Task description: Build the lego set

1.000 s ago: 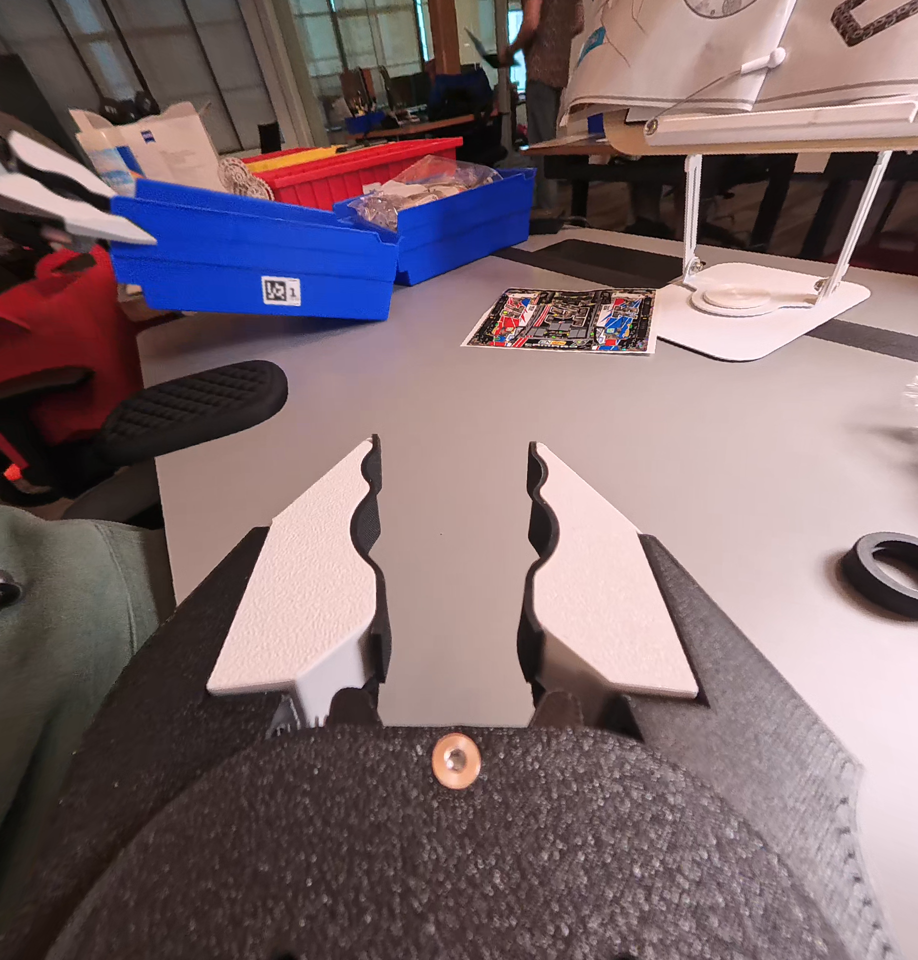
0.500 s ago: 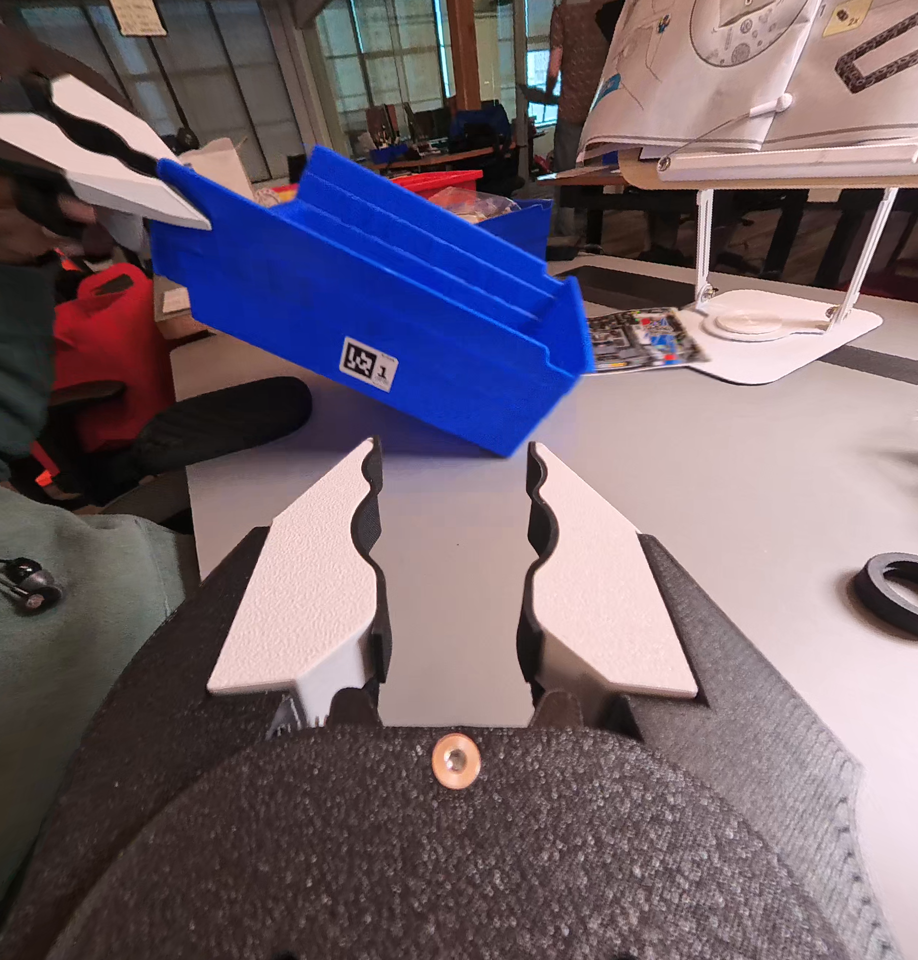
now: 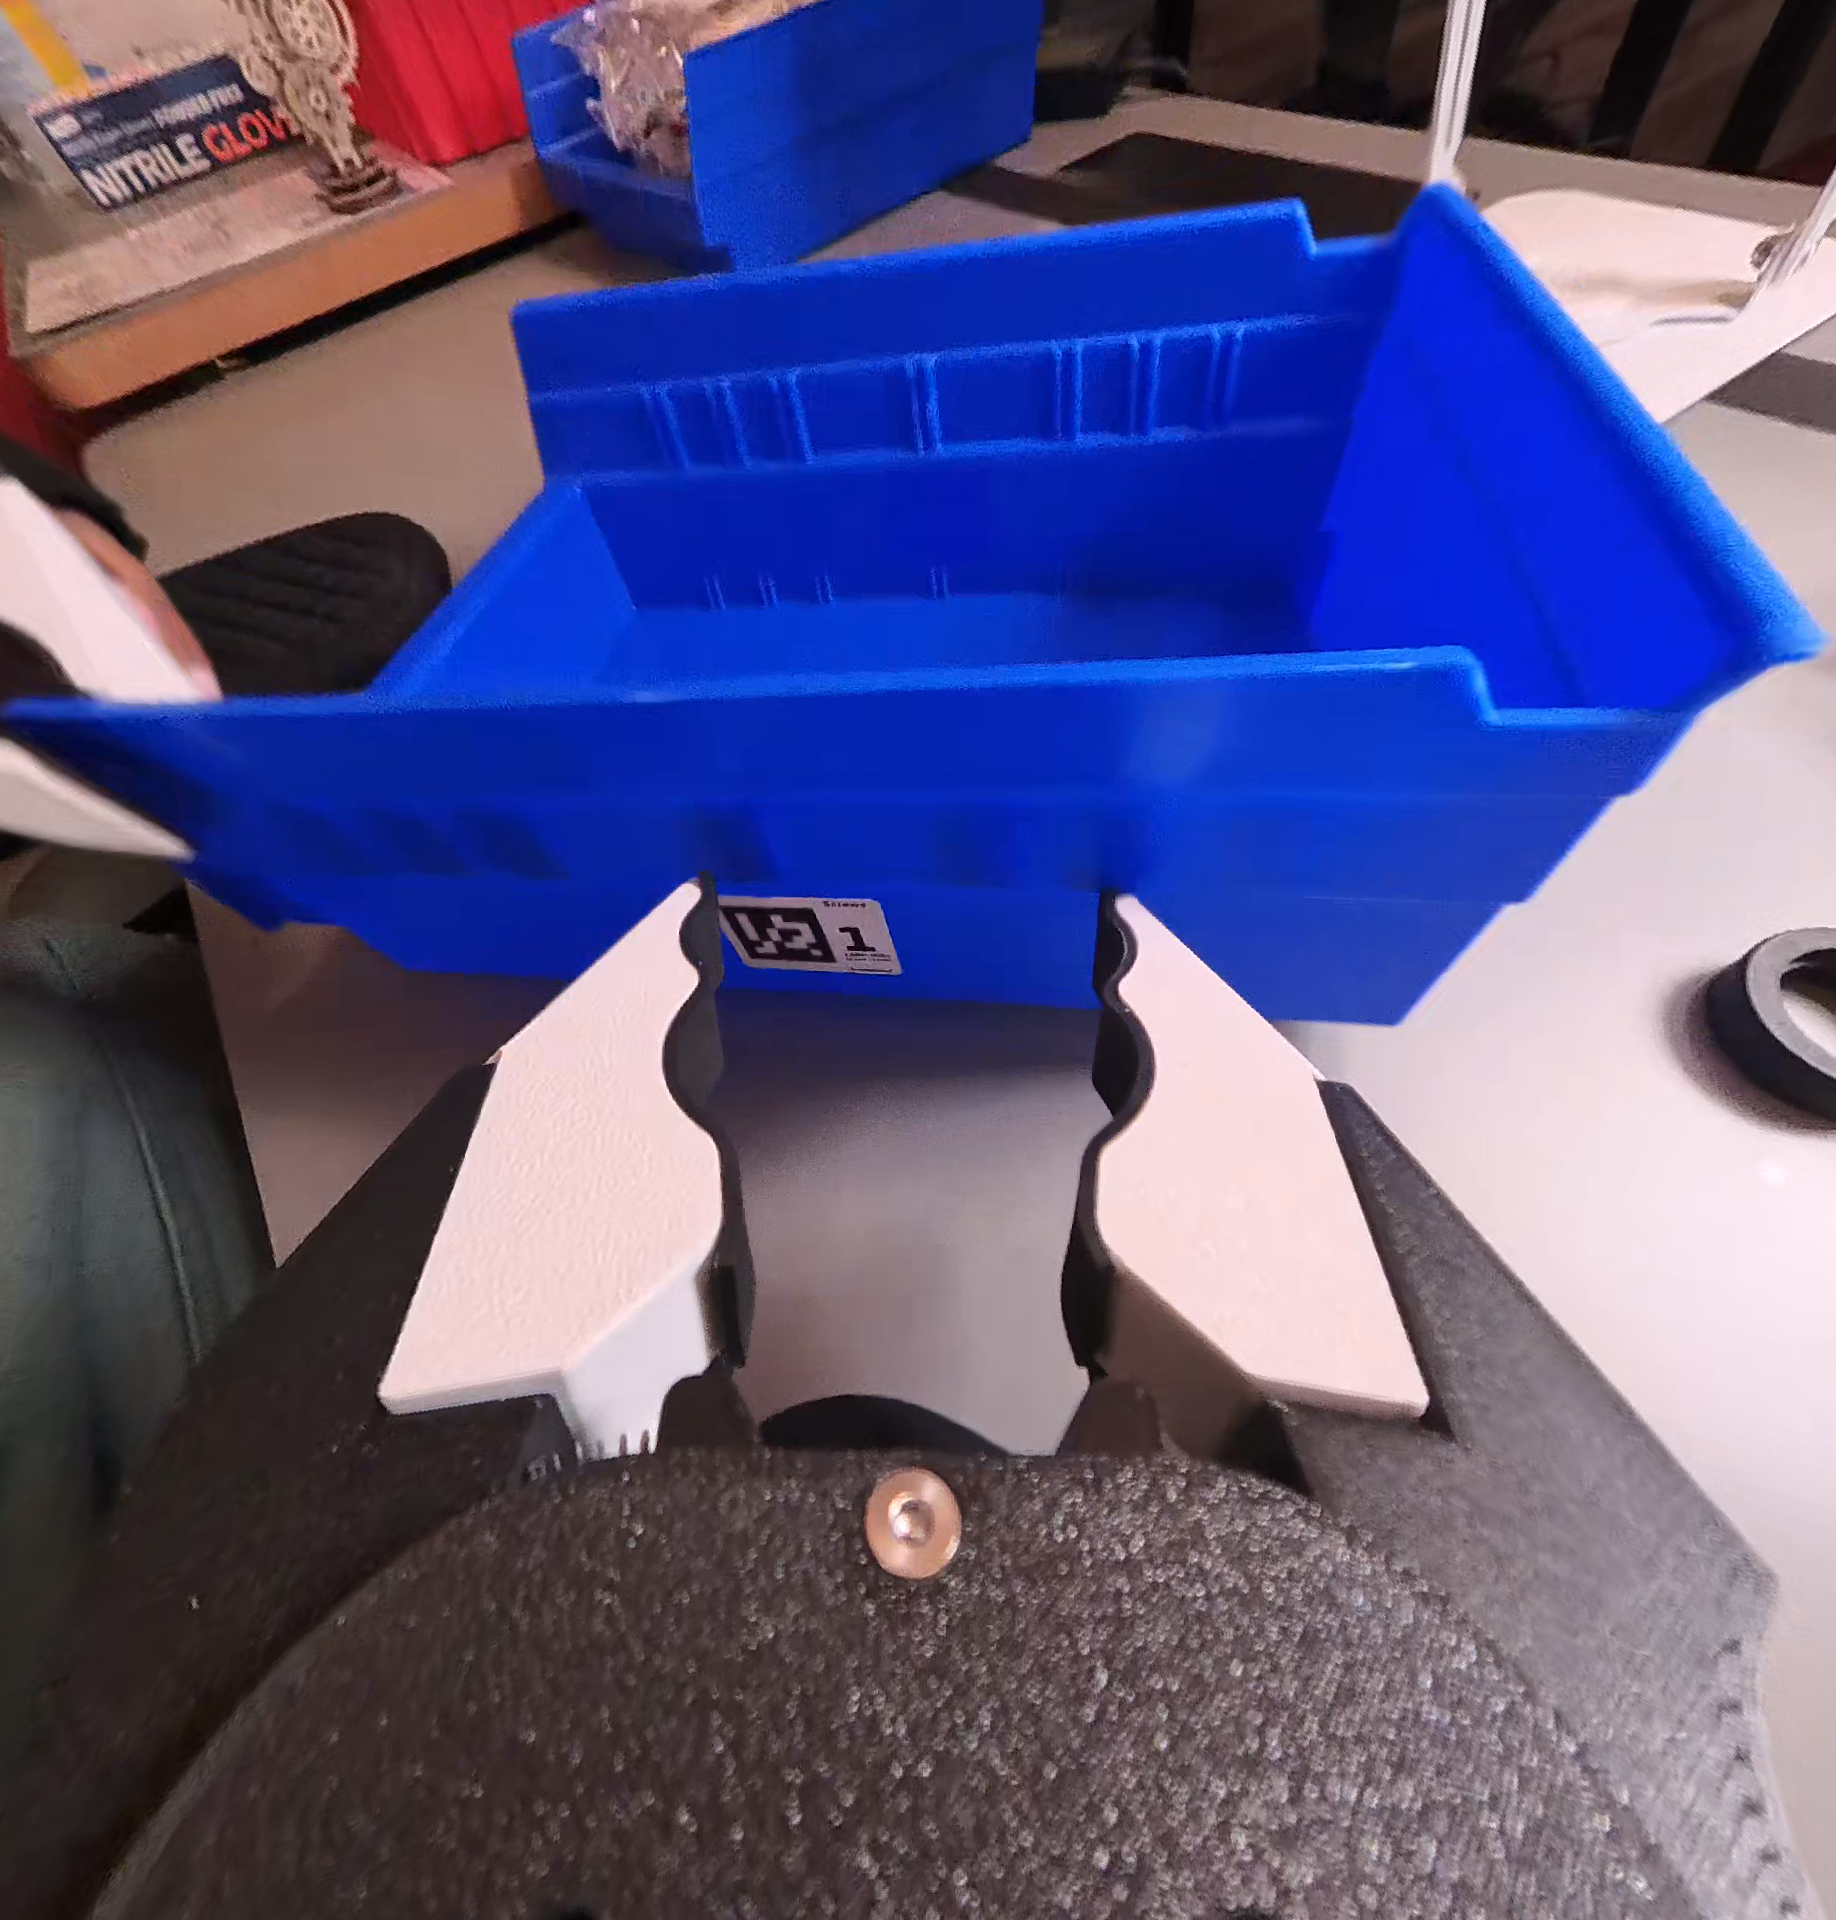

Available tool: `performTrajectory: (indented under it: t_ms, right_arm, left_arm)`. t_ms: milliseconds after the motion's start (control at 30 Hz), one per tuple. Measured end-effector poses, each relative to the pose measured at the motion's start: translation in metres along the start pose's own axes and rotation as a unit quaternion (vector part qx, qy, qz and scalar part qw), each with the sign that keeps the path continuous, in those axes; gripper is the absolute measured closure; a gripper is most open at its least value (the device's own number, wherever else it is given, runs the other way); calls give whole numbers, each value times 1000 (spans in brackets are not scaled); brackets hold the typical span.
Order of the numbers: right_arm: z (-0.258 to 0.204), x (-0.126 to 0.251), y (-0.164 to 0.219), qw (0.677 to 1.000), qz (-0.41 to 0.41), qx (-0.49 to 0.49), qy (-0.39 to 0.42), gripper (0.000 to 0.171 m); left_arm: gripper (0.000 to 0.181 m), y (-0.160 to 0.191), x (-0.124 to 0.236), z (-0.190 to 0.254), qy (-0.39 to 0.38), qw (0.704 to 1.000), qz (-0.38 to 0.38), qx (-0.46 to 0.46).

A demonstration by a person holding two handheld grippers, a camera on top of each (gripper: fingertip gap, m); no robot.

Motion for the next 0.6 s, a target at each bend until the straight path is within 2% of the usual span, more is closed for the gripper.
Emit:
performTrajectory:
  t_ms: [33,67,133,200,300,400,467,533,600]
  right_arm:
    - [2,-2,0,1000,-19,-2,0,100]
    - [5,-4,0,1000,-28,0,2,98]
    - [9,-5,-2,1000,-18,-1,8,98]
    - [13,0,-7,1000,-8,-10,12,98]
    - [18,11,-14,998,28,-47,8,98]
    - [19,10,-17,996,33,-84,-3,94]
    - [20,4,-18,994,28,-104,-17,89]
    - [23,-4,-22,991,33,-124,-33,90]
    - [31,-10,-27,990,34,-129,-38,90]
  left_arm:
    - [168,4,-3,6,10,1000,1,-5]
    - [167,7,-4,11,21,1000,2,-19]
    - [148,7,4,17,61,997,28,-32]
    - [136,2,27,8,85,994,73,-2]
    - [131,7,72,-43,0,992,112,66]
    - [123,39,101,-104,-118,979,96,135]
    - [116,61,96,-123,-92,975,84,184]
    - [121,76,81,-127,-54,971,74,221]
    - [142,78,75,-124,-56,974,79,206]
Point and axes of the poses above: each gripper's, where its closed fingertips meet, x back along the fingers, y out of its underside, z = x × y across the jaws, the point moved 9 cm from there along x, back along the fingers, and after that the axes turned 5 degrees about -x, right-handed, at the moved point
